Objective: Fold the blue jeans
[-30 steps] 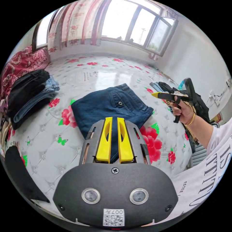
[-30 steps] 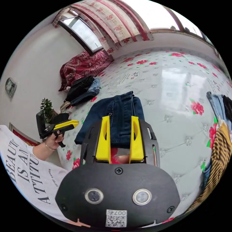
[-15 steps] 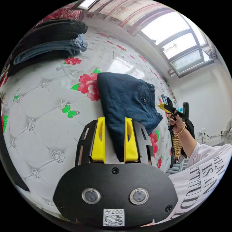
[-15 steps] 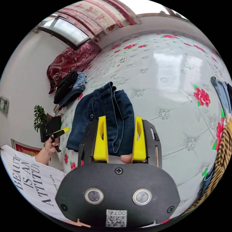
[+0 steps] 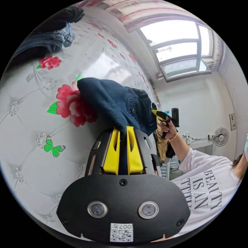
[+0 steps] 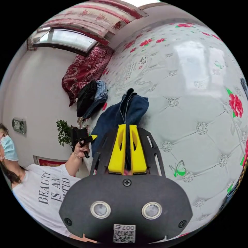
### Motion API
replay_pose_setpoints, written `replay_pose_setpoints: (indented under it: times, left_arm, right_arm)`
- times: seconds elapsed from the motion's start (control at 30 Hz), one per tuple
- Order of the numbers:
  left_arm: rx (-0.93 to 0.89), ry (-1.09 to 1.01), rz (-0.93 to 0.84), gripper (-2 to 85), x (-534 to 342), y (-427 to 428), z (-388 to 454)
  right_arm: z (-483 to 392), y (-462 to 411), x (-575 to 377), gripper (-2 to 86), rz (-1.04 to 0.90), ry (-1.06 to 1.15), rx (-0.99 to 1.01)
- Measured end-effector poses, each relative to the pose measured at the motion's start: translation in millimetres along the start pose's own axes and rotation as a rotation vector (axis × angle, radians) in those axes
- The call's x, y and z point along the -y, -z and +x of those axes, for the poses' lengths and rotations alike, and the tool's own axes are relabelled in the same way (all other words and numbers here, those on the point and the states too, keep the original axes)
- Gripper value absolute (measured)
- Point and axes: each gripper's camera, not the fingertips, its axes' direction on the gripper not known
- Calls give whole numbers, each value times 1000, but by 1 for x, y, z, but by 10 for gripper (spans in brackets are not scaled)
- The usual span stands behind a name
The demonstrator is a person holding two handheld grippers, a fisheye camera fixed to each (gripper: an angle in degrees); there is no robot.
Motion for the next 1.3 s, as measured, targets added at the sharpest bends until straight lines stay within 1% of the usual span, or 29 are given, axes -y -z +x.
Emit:
replay_pose_setpoints:
  times: [0.1,0.2,0.27,0.3,0.37,0.4,0.47,0.53,0.6,0.67,0.7,0.73,0.77,0.8,0.83,0.87,0.9,0.97,1.03,1.1,1.13,1.17,1.2,1.27,1.3]
  left_arm:
    - [1,-110,68,40,34,45,28]
    - [44,-226,178,40,69,120,58]
    - [121,-298,287,41,98,199,78]
    - [150,-304,323,42,104,220,81]
    - [302,-269,441,47,127,290,87]
    - [364,-241,455,49,131,302,85]
    - [602,-39,464,63,135,331,66]
    - [704,29,456,66,114,332,56]
    - [721,20,439,63,80,313,49]
    - [774,9,320,61,29,262,40]
    - [793,12,276,61,17,245,38]
    - [819,22,184,58,-9,209,36]
    - [809,19,76,54,-32,171,36]
    - [799,15,24,51,-44,152,39]
    - [778,-10,-69,40,-65,115,48]
    - [758,-47,-152,25,-81,83,62]
    - [748,-70,-194,20,-87,68,70]
    - [734,-193,-340,6,-99,19,107]
    - [733,-303,-429,1,-100,-11,133]
    - [748,-392,-513,-3,-97,-38,153]
    - [769,-435,-565,-5,-94,-54,163]
    - [797,-461,-609,-7,-92,-69,169]
    - [824,-463,-623,-8,-90,-75,171]
    - [909,-490,-650,-9,-83,-84,180]
    - [922,-485,-651,-9,-81,-85,181]
  right_arm:
    - [-60,14,32,6,67,94,57]
    - [-129,25,77,5,151,197,136]
    - [-196,19,121,6,212,292,197]
    - [-213,14,134,7,224,309,206]
    - [-277,-18,178,12,246,345,203]
    - [-292,-28,186,14,248,360,176]
    - [-321,-72,199,22,225,343,15]
    - [-319,-102,182,26,168,342,-37]
    - [-304,-128,144,30,97,344,-75]
    - [-267,-154,68,36,-54,353,-192]
    - [-257,-157,45,38,-86,357,-239]
    - [-235,-161,-2,40,-159,357,-341]
    - [-214,-158,-50,42,-240,345,-438]
    - [-205,-155,-74,43,-282,339,-483]
    - [-188,-147,-120,45,-378,329,-562]
    - [-175,-135,-160,46,-471,314,-633]
    - [-170,-127,-179,45,-508,304,-668]
    - [-161,-98,-237,44,-591,267,-763]
    - [-157,-84,-264,42,-618,244,-800]
    - [-151,-81,-279,40,-631,198,-780]
    - [-149,-79,-283,38,-598,164,-752]
    - [-152,-72,-286,35,-544,177,-761]
    - [-155,-68,-286,34,-509,189,-755]
    - [-158,-56,-283,30,-495,210,-716]
    - [-158,-52,-283,29,-489,212,-701]
